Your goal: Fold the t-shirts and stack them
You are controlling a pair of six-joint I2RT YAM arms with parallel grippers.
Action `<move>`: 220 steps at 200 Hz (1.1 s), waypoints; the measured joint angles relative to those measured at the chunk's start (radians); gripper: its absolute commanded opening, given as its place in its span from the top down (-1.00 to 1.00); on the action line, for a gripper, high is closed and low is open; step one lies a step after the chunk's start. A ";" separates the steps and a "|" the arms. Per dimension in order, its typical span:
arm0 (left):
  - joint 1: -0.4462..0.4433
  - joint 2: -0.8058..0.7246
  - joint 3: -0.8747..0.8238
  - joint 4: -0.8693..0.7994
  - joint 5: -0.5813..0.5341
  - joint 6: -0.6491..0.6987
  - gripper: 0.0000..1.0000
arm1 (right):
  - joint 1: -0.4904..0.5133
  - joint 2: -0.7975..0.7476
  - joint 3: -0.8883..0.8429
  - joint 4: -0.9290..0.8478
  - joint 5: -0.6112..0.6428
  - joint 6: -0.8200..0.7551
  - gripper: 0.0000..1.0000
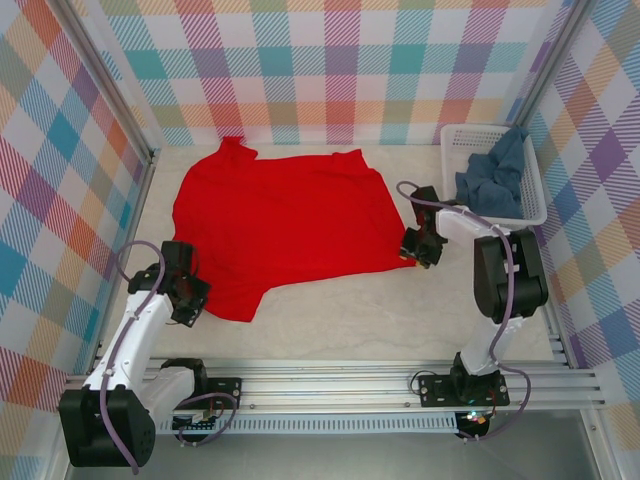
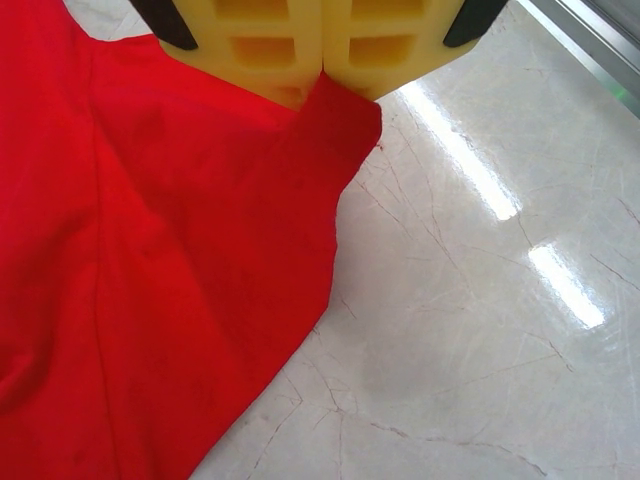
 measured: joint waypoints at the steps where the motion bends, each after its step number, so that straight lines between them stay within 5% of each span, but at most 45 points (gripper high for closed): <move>1: 0.000 0.000 0.000 0.000 0.000 0.000 1.00 | 0.000 0.001 0.000 0.000 0.000 0.000 0.19; 36: -0.006 0.000 0.000 0.000 0.003 0.000 1.00 | 0.000 0.015 0.021 -0.009 -0.001 0.016 0.30; 79: -0.006 0.002 0.014 0.001 0.005 0.000 1.00 | 0.000 0.046 0.061 0.008 -0.015 0.033 1.00; 136: -0.061 0.036 0.052 0.054 0.052 0.012 1.00 | -0.008 -0.106 0.042 -0.024 0.113 0.032 1.00; 190: -0.325 0.077 0.050 0.104 0.101 -0.028 1.00 | -0.187 -0.472 -0.193 -0.180 0.197 0.094 1.00; 220: -0.416 -0.016 0.060 -0.003 0.008 -0.090 1.00 | -0.036 -0.608 -0.260 -0.266 0.134 0.114 1.00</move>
